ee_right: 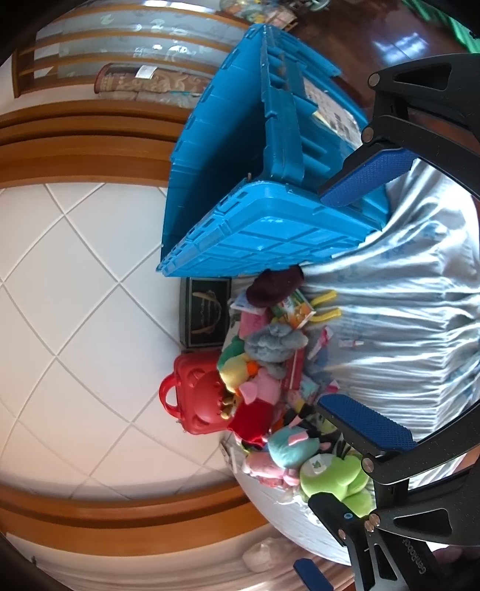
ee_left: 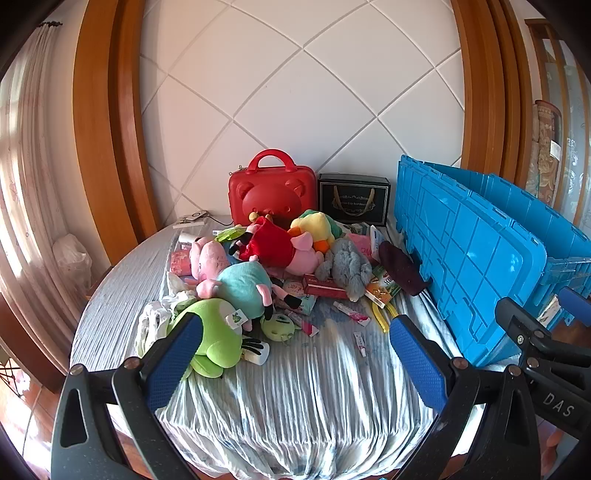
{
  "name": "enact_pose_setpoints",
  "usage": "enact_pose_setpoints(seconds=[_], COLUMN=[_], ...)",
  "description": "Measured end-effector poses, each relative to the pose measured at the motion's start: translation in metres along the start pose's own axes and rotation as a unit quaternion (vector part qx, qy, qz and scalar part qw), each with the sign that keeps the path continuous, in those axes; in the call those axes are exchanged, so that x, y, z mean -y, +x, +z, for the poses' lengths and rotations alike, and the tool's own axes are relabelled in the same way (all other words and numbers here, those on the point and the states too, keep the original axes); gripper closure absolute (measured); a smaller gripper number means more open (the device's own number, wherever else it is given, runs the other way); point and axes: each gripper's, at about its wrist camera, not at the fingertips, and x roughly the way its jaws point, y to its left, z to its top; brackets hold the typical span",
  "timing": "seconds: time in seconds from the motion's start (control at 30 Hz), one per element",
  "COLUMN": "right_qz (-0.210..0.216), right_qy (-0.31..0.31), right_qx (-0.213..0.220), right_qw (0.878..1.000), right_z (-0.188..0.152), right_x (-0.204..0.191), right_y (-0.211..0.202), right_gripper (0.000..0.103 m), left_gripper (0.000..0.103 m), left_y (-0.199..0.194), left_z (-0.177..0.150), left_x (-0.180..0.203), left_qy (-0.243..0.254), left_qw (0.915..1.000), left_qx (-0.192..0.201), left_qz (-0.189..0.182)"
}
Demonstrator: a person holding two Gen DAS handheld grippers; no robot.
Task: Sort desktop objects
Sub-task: 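Move both tools toward the pile of toys on the bed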
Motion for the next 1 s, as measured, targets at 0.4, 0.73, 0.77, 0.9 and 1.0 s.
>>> enact_pose_setpoints(seconds=[0.4, 0.73, 0.77, 0.9, 1.0], right_qz=[0.002, 0.005, 0.006, 0.007, 0.009], right_qy=[0.0, 0.001, 0.0, -0.001, -0.004], right_qx=[-0.003, -0.007, -0.007, -0.01, -0.015], right_qw=[1.0, 1.0, 1.0, 1.0, 1.0], right_z=[-0.003, 0.0, 0.0, 0.003, 0.003], right_x=[-0.002, -0.004, -0.005, -0.008, -0.011], right_y=[0.0, 0.004, 0.004, 0.01, 0.015], right_gripper=[0.0, 0.0, 0.0, 0.0, 0.0], left_gripper=[0.001, 0.001, 0.001, 0.001, 0.001], left_y=[0.001, 0.002, 0.003, 0.008, 0.014], left_z=[-0.007, -0.007, -0.007, -0.007, -0.007], left_x=[-0.004, -0.008, -0.009, -0.015, -0.021], left_qy=[-0.005, -0.006, -0.007, -0.011, -0.016], left_qw=[1.0, 0.9999, 0.9999, 0.9998, 0.9996], left_qx=[-0.002, -0.006, -0.008, -0.015, -0.021], left_qz=[0.006, 0.007, 0.008, 0.01, 0.013])
